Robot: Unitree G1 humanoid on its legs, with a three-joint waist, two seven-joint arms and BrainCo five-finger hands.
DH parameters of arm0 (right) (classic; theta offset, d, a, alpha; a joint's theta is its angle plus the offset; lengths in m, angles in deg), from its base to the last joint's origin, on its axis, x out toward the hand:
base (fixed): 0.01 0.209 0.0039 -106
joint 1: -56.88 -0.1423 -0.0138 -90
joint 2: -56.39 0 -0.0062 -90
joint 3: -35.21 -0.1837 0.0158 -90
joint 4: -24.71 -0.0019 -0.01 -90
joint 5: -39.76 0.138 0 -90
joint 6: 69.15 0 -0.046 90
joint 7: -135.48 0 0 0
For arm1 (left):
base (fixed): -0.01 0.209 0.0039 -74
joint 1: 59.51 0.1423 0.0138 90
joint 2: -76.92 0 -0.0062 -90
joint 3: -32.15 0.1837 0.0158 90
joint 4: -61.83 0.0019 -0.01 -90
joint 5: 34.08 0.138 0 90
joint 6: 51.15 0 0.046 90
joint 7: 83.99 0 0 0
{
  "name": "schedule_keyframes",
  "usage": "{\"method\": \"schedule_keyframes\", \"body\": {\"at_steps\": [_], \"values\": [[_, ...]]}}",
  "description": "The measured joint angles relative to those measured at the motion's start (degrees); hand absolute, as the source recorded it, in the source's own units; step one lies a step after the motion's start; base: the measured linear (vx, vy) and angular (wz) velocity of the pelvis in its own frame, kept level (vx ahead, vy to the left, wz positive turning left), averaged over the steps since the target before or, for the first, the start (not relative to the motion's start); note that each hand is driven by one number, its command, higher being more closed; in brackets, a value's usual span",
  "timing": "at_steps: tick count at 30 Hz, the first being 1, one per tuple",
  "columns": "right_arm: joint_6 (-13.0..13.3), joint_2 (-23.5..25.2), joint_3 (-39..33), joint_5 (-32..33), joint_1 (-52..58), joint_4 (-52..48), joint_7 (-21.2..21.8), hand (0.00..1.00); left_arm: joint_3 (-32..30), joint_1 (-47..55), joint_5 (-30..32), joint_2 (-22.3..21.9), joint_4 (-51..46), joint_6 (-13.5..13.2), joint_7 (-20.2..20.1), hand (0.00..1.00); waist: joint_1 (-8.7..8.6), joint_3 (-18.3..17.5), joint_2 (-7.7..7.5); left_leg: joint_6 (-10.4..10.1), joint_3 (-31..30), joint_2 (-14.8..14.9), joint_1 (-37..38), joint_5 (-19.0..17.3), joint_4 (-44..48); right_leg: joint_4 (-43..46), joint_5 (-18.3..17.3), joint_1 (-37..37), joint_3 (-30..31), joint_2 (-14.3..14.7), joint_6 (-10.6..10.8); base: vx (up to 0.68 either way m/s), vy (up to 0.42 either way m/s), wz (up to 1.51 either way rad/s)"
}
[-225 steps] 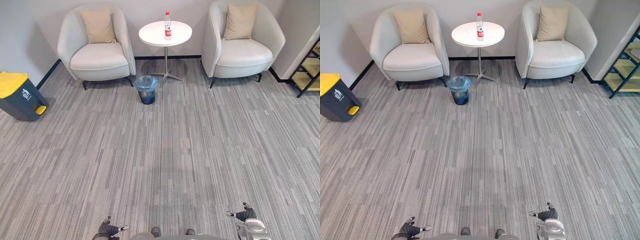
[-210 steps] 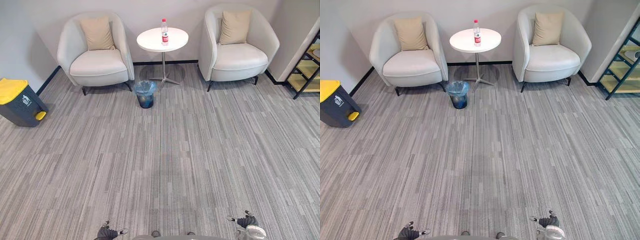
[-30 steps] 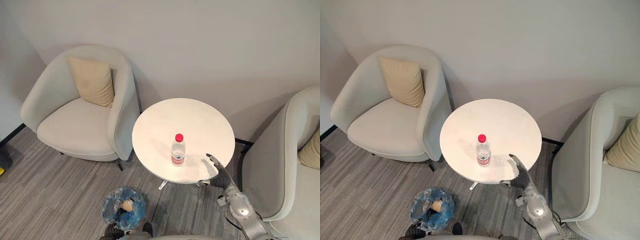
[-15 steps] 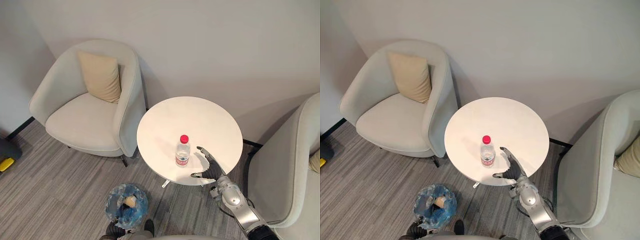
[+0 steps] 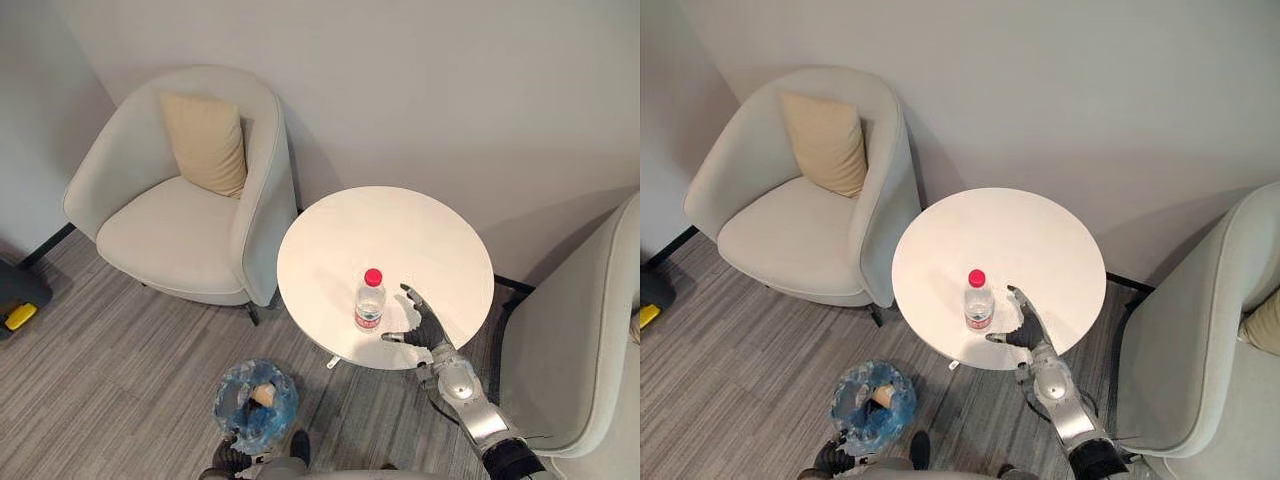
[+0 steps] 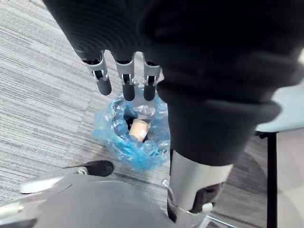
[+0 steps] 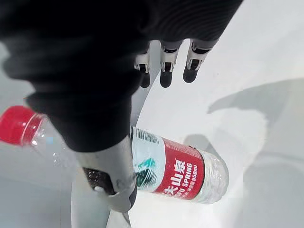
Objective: Gather rubbish on tea table into small bin, then transfer packed bag to large trash can.
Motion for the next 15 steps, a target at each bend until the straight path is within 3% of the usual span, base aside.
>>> {"method": "schedule_keyframes", "body": {"at_steps": [15], "values": [[-0.7, 1.5, -0.9, 4.8, -5.7, 4.0, -0.9, 0.00, -0.1, 0.0, -1.0, 0.0, -1.7, -0.4, 0.0, 0.00, 0.38, 3.2, 0.41, 0.0, -0.5, -0.2, -2.2, 0.1, 0.0, 0.0, 0.0, -1.5, -0.3, -0.1, 0.0, 0.00, 0.000, 0.01]]}}
